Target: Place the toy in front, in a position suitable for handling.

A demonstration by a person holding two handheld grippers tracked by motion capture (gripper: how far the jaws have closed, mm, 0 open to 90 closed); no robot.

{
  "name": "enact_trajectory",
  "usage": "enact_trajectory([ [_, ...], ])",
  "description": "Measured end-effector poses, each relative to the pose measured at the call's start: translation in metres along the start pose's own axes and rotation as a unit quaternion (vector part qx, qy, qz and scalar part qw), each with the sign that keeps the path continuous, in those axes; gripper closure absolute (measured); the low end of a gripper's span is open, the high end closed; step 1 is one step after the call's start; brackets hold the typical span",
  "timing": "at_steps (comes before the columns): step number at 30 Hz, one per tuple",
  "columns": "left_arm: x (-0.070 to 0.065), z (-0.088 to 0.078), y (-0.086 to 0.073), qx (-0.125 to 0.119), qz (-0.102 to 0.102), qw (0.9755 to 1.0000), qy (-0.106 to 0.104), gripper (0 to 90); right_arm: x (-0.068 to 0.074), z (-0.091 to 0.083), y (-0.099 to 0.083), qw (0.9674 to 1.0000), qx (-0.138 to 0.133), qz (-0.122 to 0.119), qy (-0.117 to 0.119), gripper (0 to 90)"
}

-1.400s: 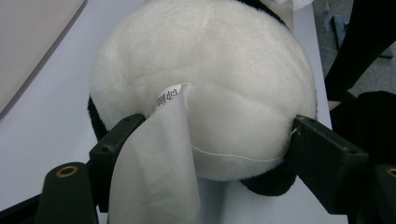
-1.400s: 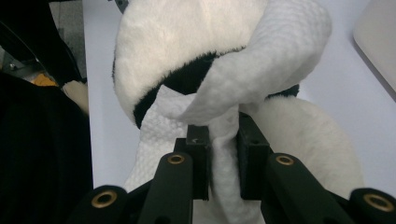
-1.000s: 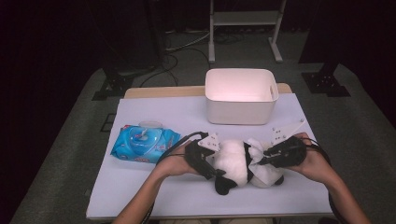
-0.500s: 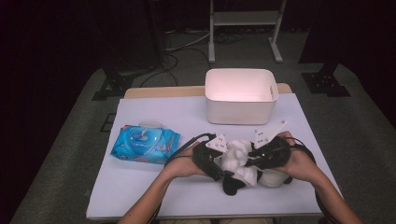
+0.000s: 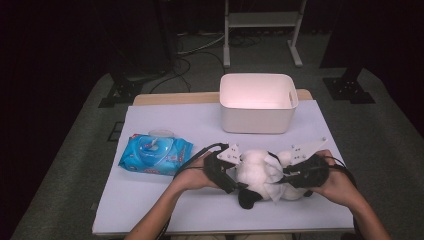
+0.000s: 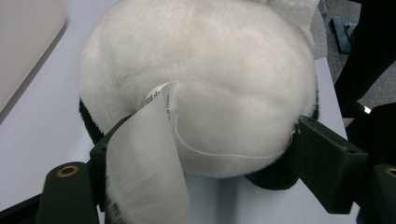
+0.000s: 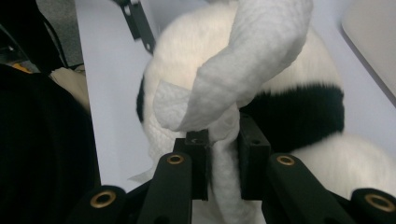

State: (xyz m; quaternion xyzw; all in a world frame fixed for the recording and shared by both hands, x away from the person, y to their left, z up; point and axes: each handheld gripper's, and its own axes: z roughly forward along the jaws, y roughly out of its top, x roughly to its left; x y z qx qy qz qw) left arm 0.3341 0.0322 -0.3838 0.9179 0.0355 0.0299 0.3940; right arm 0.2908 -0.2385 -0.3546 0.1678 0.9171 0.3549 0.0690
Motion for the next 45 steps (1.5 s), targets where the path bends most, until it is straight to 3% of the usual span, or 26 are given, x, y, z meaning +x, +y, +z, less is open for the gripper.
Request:
enact_trajectory([
  [5,0.002,0.001,-0.002,-0.010,-0.004,0.9999,-0.004,23.5,0.005,0.001,-0.001,1.0000,-0.006,-0.003,-0.002,76.9],
  [17,0.000,0.002,-0.002,-0.012,-0.003,0.9999,-0.003,23.8,0.018,0.032,0.044,0.9978,-0.006,-0.059,0.032,77.2],
  [23,0.001,0.002,-0.003,-0.014,-0.003,0.9999,-0.004,23.8,0.019,0.039,0.055,0.9967,-0.002,-0.072,0.038,77.3],
  [31,-0.001,0.003,-0.002,-0.015,-0.005,0.9999,-0.005,23.7,0.000,0.016,0.043,0.9988,0.002,-0.047,0.015,77.3],
  [40,0.001,0.002,-0.002,-0.017,-0.009,0.9998,-0.009,23.3,-0.033,0.000,0.014,0.9999,-0.001,0.014,0.003,77.1],
  [42,0.001,0.002,-0.002,-0.019,-0.010,0.9997,-0.011,23.2,-0.037,-0.002,0.009,0.9995,-0.004,0.031,0.005,77.1],
  [45,0.001,0.001,-0.002,-0.015,-0.008,0.9998,-0.013,22.3,-0.036,-0.002,0.007,0.9995,-0.004,0.030,0.010,77.1],
])
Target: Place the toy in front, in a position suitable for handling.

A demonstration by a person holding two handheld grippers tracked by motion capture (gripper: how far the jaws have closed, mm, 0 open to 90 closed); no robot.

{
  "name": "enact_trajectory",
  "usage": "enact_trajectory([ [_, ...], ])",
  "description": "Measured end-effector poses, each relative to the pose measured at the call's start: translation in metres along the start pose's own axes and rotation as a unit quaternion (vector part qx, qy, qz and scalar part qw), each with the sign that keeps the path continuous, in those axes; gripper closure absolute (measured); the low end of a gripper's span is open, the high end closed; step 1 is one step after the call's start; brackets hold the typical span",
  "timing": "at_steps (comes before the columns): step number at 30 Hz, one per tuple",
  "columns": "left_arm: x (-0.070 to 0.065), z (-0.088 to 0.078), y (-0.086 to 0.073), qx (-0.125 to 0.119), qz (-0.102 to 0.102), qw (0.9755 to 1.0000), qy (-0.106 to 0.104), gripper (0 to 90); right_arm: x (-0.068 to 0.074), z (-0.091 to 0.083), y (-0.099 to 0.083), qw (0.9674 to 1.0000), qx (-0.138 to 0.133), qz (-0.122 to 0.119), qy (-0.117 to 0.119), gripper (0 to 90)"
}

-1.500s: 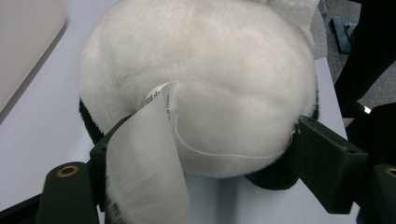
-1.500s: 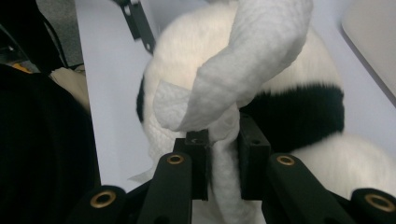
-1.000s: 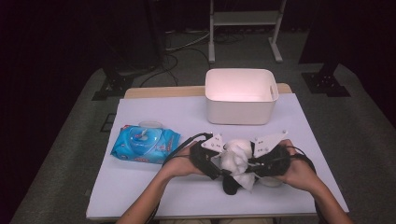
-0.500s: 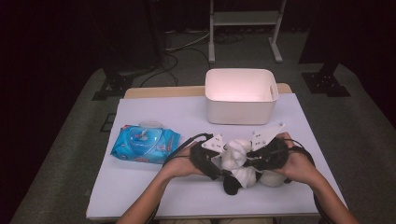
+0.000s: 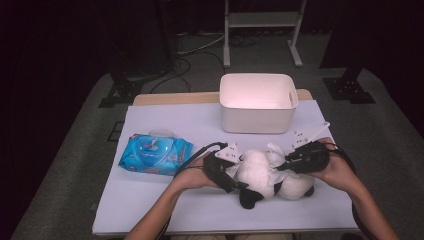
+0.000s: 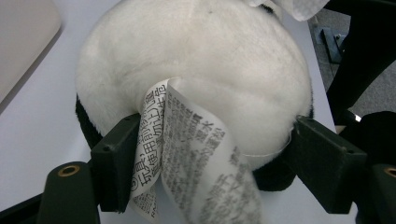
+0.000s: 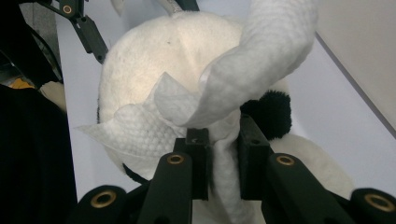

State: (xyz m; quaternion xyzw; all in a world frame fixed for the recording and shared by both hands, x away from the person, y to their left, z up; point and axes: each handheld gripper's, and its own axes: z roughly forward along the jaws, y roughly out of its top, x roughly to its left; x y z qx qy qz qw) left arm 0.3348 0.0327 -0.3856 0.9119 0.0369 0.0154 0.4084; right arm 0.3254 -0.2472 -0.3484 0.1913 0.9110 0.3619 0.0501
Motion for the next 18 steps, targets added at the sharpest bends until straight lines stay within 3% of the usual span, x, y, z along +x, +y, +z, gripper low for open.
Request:
enact_trajectory([
  [5,0.000,-0.005,0.000,0.004,-0.004,1.0000,-0.006,20.4,0.009,0.007,0.003,0.9999,0.006,-0.014,0.006,77.4],
  [13,-0.001,-0.018,0.006,-0.023,-0.004,0.9997,-0.005,19.7,0.022,0.009,0.003,0.9993,0.008,-0.033,0.012,77.5],
  [18,-0.003,-0.016,0.008,-0.031,-0.004,0.9995,-0.011,19.9,0.031,0.008,0.002,0.9989,0.015,-0.042,0.016,77.4],
])
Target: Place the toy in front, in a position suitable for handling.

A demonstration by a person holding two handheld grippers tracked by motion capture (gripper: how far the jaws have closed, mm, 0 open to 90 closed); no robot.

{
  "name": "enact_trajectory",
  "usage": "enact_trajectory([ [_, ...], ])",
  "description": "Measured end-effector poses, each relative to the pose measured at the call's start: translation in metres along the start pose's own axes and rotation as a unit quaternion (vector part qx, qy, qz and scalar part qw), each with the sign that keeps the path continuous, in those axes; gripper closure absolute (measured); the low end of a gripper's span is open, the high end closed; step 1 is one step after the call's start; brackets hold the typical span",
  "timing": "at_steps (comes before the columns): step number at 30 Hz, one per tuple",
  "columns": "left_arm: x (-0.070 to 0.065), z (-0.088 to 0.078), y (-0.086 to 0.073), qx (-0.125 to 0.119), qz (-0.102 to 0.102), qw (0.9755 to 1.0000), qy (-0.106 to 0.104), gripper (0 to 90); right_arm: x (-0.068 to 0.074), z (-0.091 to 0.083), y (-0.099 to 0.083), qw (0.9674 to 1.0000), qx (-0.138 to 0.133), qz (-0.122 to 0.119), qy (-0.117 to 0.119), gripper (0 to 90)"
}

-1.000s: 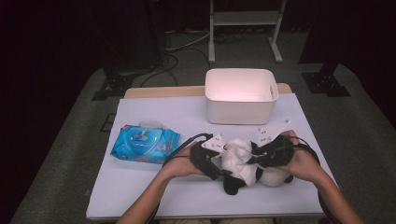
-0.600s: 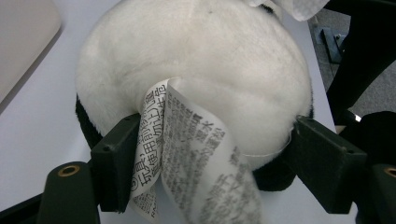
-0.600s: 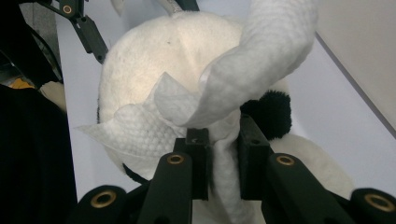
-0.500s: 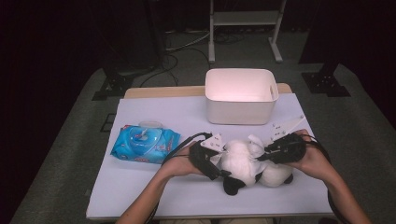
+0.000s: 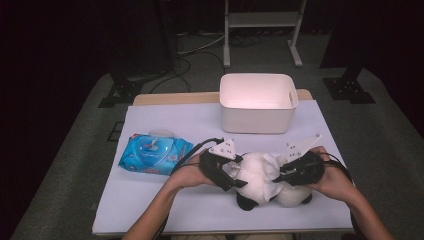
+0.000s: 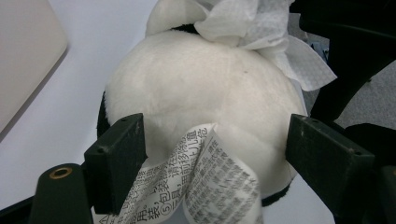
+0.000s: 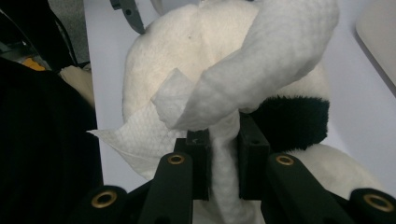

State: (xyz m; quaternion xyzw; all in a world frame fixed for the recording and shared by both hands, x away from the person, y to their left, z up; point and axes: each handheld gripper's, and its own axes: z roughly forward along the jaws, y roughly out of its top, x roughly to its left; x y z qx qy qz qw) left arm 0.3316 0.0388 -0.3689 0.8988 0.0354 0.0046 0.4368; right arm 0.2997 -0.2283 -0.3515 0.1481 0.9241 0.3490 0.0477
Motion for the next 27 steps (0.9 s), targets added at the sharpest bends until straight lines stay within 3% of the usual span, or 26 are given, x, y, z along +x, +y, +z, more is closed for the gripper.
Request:
enact_trajectory([
  [6,-0.002,0.008,-0.001,-0.005,-0.003,0.9999,-0.013,22.5,-0.001,-0.002,0.005,1.0000,-0.004,-0.004,0.001,77.7],
  [14,-0.005,0.008,-0.001,0.002,-0.006,0.9999,-0.011,22.5,0.003,0.015,0.048,0.9987,0.007,-0.049,0.013,77.7],
  [19,-0.006,0.009,-0.002,0.004,-0.002,1.0000,-0.009,22.5,0.002,0.028,0.066,0.9980,0.004,-0.056,0.029,77.8],
  [27,-0.006,0.010,-0.003,0.006,0.000,0.9999,-0.009,22.8,-0.007,0.021,0.059,0.9989,-0.003,-0.042,0.020,77.6],
])
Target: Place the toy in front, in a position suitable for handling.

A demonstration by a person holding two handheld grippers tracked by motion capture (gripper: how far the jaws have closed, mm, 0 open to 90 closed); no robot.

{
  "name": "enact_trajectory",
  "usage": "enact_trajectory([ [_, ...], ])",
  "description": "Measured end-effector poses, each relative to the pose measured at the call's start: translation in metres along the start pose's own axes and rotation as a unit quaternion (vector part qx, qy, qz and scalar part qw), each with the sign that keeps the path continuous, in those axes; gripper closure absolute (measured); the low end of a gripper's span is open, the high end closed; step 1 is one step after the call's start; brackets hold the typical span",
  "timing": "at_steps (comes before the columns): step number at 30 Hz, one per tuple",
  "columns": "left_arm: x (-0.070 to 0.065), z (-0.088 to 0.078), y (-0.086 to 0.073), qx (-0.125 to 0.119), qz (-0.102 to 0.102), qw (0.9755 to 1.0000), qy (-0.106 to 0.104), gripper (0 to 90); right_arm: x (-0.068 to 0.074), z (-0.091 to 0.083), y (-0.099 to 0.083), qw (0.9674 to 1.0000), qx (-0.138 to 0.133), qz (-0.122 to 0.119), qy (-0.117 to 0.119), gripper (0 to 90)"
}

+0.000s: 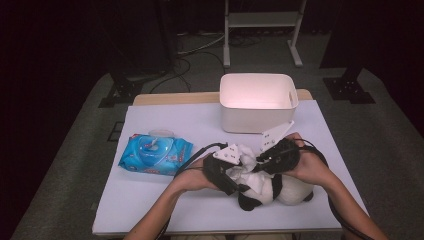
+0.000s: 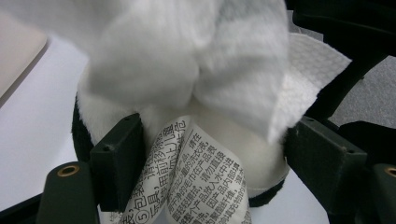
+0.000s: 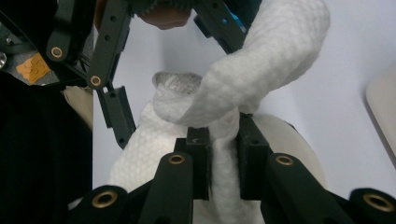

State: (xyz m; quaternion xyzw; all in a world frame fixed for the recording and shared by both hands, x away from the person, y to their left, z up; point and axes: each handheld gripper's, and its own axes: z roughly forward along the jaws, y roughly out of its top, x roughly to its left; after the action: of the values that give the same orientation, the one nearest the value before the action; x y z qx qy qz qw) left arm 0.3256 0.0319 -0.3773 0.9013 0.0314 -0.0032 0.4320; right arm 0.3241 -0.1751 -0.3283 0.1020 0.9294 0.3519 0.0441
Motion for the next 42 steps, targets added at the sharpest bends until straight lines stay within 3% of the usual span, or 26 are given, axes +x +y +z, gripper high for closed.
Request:
enact_trajectory([
  [17,-0.002,0.001,0.001,-0.003,0.006,1.0000,0.001,22.9,-0.015,-0.031,-0.060,0.9968,0.005,0.075,-0.028,77.3],
  [21,-0.003,0.001,0.002,0.000,0.010,1.0000,0.001,23.3,-0.015,-0.031,-0.055,0.9973,0.010,0.067,-0.029,77.3],
  [26,-0.005,0.001,0.004,0.005,0.018,0.9998,0.001,23.2,-0.015,-0.025,-0.037,0.9985,0.013,0.049,-0.022,77.1],
  [33,-0.003,0.000,0.001,0.007,0.009,0.9999,0.004,23.3,-0.018,-0.010,-0.010,0.9995,0.019,0.022,-0.008,77.0],
  [37,-0.001,0.000,0.000,0.006,0.007,1.0000,0.001,23.6,-0.023,-0.012,-0.014,0.9993,0.017,0.033,-0.004,76.5],
  [42,0.000,-0.001,0.000,0.010,0.011,0.9999,0.002,23.6,-0.031,-0.023,-0.037,0.9976,0.026,0.062,-0.018,76.3],
])
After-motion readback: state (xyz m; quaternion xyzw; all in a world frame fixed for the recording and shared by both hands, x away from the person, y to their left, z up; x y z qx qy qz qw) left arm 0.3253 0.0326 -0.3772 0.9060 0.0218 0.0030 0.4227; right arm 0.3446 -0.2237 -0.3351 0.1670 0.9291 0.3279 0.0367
